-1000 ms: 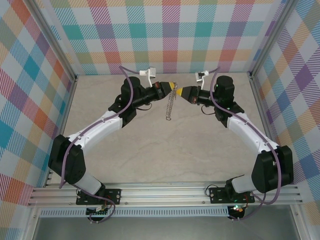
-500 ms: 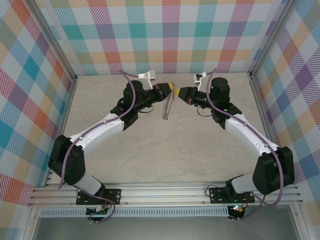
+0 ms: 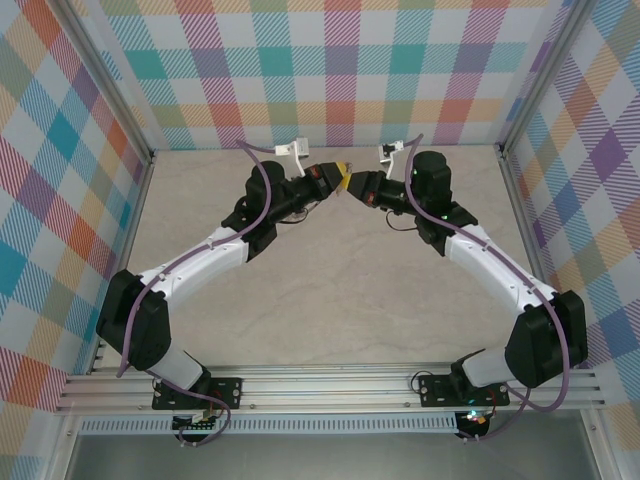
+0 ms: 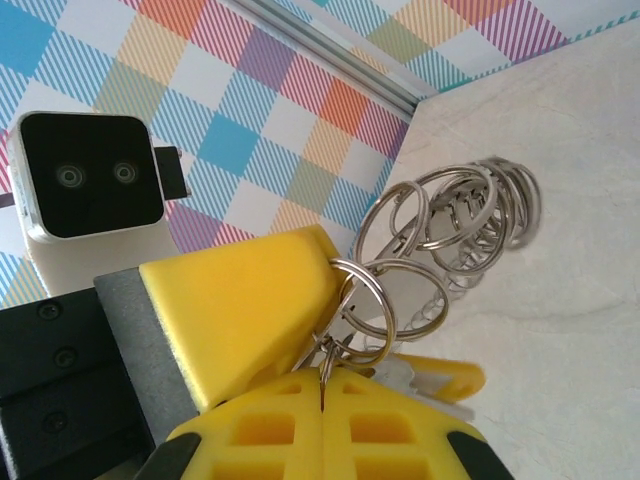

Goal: Put the keys on the keyring

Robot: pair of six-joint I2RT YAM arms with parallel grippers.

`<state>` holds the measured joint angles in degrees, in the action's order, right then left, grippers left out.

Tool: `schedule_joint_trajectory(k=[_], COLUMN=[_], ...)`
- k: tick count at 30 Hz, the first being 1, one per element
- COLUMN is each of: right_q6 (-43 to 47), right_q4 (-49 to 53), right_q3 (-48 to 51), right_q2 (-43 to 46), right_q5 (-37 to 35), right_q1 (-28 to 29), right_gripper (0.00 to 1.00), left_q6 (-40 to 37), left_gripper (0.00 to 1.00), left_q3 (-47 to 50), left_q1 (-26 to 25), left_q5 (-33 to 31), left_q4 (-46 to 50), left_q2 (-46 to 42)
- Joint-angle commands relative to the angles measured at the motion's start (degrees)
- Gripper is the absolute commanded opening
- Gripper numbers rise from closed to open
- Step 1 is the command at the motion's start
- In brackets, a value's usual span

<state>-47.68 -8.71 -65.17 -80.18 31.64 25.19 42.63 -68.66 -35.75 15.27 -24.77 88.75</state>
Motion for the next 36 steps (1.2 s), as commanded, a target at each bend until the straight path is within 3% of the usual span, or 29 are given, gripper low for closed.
schedule_joint_trajectory(k=[1, 5, 9, 14, 22, 36], right_q6=[1.9, 3.0, 2.5, 1.3, 0.6, -10.2], right_q4=[-0.7, 1.3, 1.7, 2.3, 2.0, -17.0], right_q3=[-1.4, -1.2, 0.6, 3.3, 5.2, 13.1], right_q2=[0.0, 1.0, 3.8, 10.3, 14.3, 9.5], right_q5=[1.5, 1.1, 0.9, 0.6, 1.9, 8.4], right_q1=[1.9, 1.5, -0.6, -5.0, -11.6, -11.7], right_gripper=[0.00, 0.04, 0.36, 0.48, 0.47, 0.28], left_q6=[0.6, 0.6, 0.8, 0.5, 0.5, 3.7], left_gripper=[0.00, 0.00, 0.00, 0.00, 0.00, 0.00], left_q3=[0.1, 0.4, 0.2, -0.5, -1.7, -1.3], left_q1=[-2.9, -2.9, -2.8, -2.7, -2.3, -1.7], left_q5=[3.2, 2.7, 2.8, 3.4, 7.0, 8.2], left_q4=[-3.3, -3.5, -4.3, -4.7, -6.0, -10.1], left_q2=[0.1, 0.1, 0.6, 0.8, 2.1, 2.9])
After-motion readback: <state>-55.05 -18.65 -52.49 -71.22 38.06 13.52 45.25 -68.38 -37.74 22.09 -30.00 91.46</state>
